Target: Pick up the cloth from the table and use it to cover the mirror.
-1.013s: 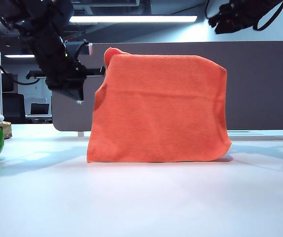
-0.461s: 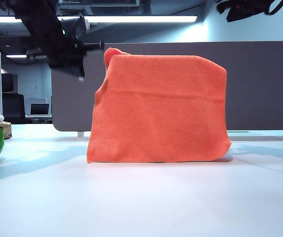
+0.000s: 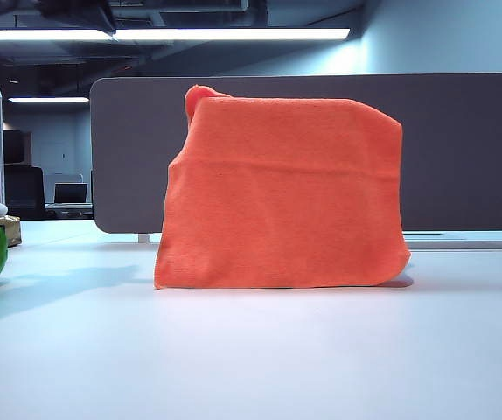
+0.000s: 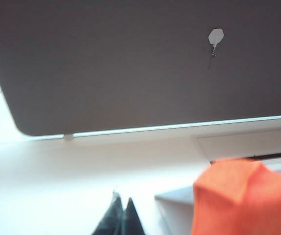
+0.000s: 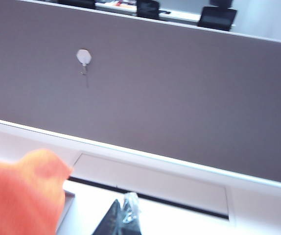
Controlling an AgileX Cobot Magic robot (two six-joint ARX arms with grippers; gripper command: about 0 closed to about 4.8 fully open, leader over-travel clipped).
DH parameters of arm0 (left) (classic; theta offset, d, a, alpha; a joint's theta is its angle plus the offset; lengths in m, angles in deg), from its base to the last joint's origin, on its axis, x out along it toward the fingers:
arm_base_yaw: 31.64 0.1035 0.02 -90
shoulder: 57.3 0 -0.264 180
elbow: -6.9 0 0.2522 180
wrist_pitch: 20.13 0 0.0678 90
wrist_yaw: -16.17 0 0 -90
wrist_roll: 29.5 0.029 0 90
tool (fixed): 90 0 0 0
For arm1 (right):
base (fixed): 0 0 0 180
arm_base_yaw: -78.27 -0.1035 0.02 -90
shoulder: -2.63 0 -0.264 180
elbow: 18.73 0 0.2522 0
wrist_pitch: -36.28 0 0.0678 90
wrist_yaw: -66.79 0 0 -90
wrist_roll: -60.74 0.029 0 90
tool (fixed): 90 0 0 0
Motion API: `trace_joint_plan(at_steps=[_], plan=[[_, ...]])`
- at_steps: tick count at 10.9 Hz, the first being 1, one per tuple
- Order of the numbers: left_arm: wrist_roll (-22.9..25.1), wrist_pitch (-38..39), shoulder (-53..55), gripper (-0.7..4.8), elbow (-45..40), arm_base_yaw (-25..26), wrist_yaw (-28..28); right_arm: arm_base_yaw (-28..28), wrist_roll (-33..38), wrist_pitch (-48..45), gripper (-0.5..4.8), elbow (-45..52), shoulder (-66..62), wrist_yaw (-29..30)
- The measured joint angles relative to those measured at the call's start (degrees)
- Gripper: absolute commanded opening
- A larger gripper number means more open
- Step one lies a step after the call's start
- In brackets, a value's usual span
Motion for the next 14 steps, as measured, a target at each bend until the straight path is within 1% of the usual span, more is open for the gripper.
trace_joint_plan(at_steps=[1,3,4,5,6,7,8,9,10,11,12,14], plan=[[-0.02,0.13,-1.20,-0.06,-1.14,0.00,0.00,0.55,0.46,0.02,-0.03,1.57,1.84,0.48],[-0.59,-0.76,-5.77,-0.06,-6.14,0.00,-0.02,1.27,1.90,-0.46,-0.03,6.32,7.87,1.99],[-3.56,-2.67,-13.90,-0.06,-14.51,0.00,-0.02,1.57,4.59,-0.61,-0.03,13.25,18.08,2.34],[-4.57,-3.87,-21.24,-0.06,-20.61,-0.02,-0.02,1.57,7.06,-0.44,-0.03,19.32,26.12,2.12],[-5.03,-3.87,-22.82,-0.06,-21.88,-0.02,-0.02,1.57,7.15,-0.28,-0.03,20.55,27.91,2.03],[-6.29,-3.85,-31.47,-0.06,-28.09,-0.02,0.00,1.57,7.34,-0.24,-0.03,26.75,37.59,1.44],[-7.37,-3.34,-46.66,-0.06,-37.09,-0.04,0.02,1.57,8.35,4.94,-0.03,36.68,55.67,-2.12],[-7.39,-3.08,-48.70,-0.06,-38.01,-0.04,0.02,1.55,8.37,6.45,-0.03,37.31,58.05,-2.91],[-7.58,0.42,-57.29,-0.06,-41.27,-0.07,1.84,1.53,9.25,11.23,-0.03,38.38,58.23,-4.52],[-7.58,2.29,-59.06,-0.06,-41.99,-0.04,2.62,1.49,9.33,11.78,-0.03,39.04,58.47,-4.57],[-7.54,9.20,-65.72,-0.06,-42.80,-0.04,4.02,1.44,9.40,11.10,-0.03,41.66,58.90,-4.57],[-7.54,11.93,-67.78,-0.06,-42.91,-0.07,4.02,1.42,9.42,11.02,-0.03,43.60,58.90,-4.59]])
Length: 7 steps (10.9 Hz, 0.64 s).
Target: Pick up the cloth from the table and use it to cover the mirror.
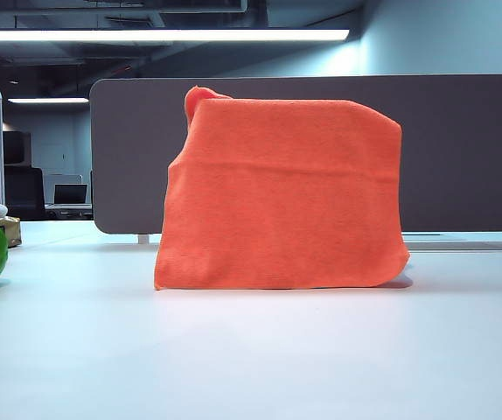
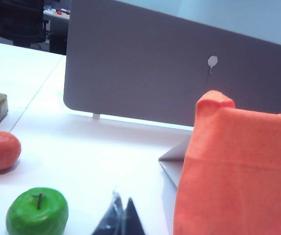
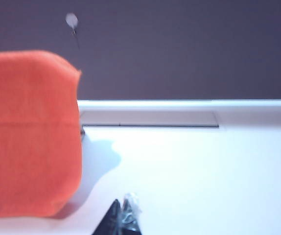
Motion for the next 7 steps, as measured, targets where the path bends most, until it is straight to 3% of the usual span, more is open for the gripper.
trace_joint_plan(at_steps=[2,7], plan=[[0.00,5.03,-4.48,-0.06,-0.02,0.00,0.02,0.00,0.02,-4.42,-0.03,4.96,0.02,0.00],[0.00,9.18,-5.55,-0.06,-0.02,0.00,0.02,-0.28,-0.04,-6.08,-0.03,8.33,0.02,0.00]])
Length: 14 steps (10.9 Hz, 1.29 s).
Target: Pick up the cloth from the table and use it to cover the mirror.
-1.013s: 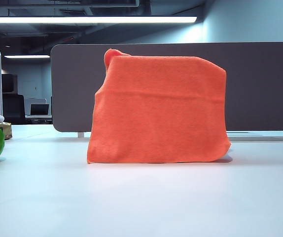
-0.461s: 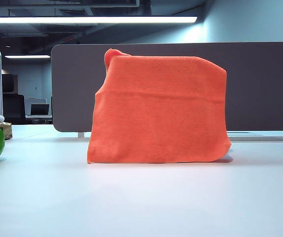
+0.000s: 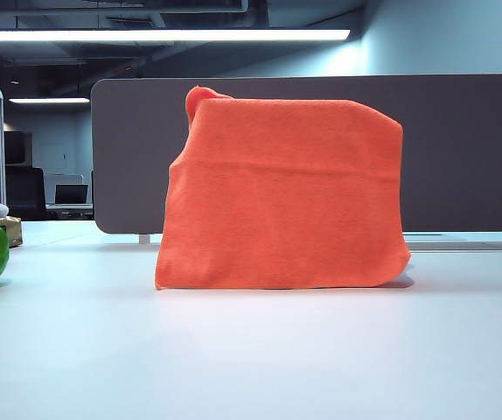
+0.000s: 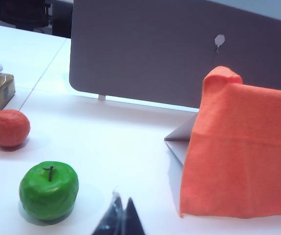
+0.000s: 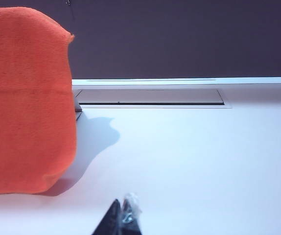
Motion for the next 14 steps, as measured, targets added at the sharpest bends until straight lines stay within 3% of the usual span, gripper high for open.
trace_joint_plan(at_steps=[1,2,3,6,7,8,9,10,11,12,14], plan=[[0.00,0.13,0.00,-0.06,0.02,0.00,0.00,-0.15,-0.02,0.20,-0.03,0.00,0.00,0.04],[-0.15,10.73,0.00,-0.06,-0.26,0.00,2.45,-2.27,-0.81,0.83,-0.03,0.00,0.00,0.04],[-0.26,10.84,0.04,-0.06,-0.70,0.02,2.89,-2.97,-0.85,0.85,-0.03,0.00,0.00,0.09],[-0.13,4.20,-0.02,-0.06,-3.52,0.00,2.89,-6.78,-0.87,0.70,-0.03,0.00,0.00,0.15],[-0.02,-6.45,0.02,-0.06,-9.09,0.00,1.57,-7.91,-1.25,0.68,-0.03,0.00,0.00,0.07],[-0.02,-11.80,0.02,-0.06,-12.17,0.00,1.27,-8.13,-1.31,0.66,-0.03,0.00,0.00,0.02],[2.58,-17.27,0.00,-0.06,-14.53,0.00,1.22,-8.09,-1.75,0.68,-0.03,0.00,0.00,0.00],[2.75,-17.70,0.00,-0.06,-14.84,0.00,0.92,-8.09,-1.77,0.68,-0.03,0.00,0.00,0.00],[13.03,-19.76,0.00,-0.06,-20.50,0.00,-13.11,-8.09,-4.28,0.68,-0.03,0.00,0.00,-0.07],[16.76,-11.54,0.13,-0.06,-20.48,0.02,-7.93,-8.07,-4.31,0.68,-0.03,0.00,0.00,-0.09],[16.76,-13.35,0.13,-0.06,-20.52,0.02,-7.19,-8.00,-4.31,0.66,-0.03,0.00,0.00,-0.09]])
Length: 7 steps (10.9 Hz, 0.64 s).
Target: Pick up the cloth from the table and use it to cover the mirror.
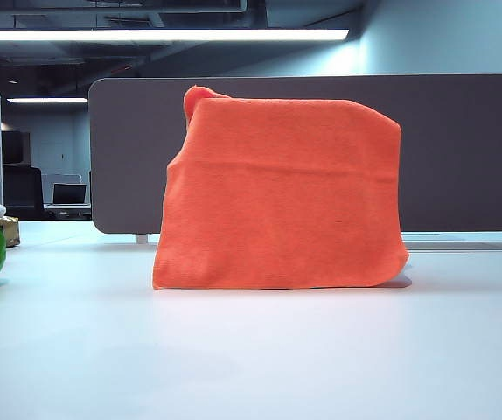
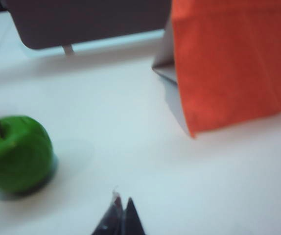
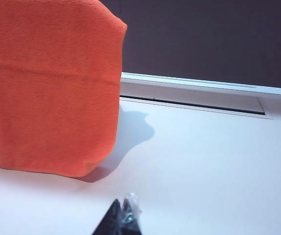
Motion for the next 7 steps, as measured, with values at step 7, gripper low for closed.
trace_joint_plan(at_steps=[7], plan=[[-2.29,-12.98,-0.13,-0.06,0.02,21.11,-3.39,5.97,-0.37,-3.04,-0.03,0.00,0.00,1.38]])
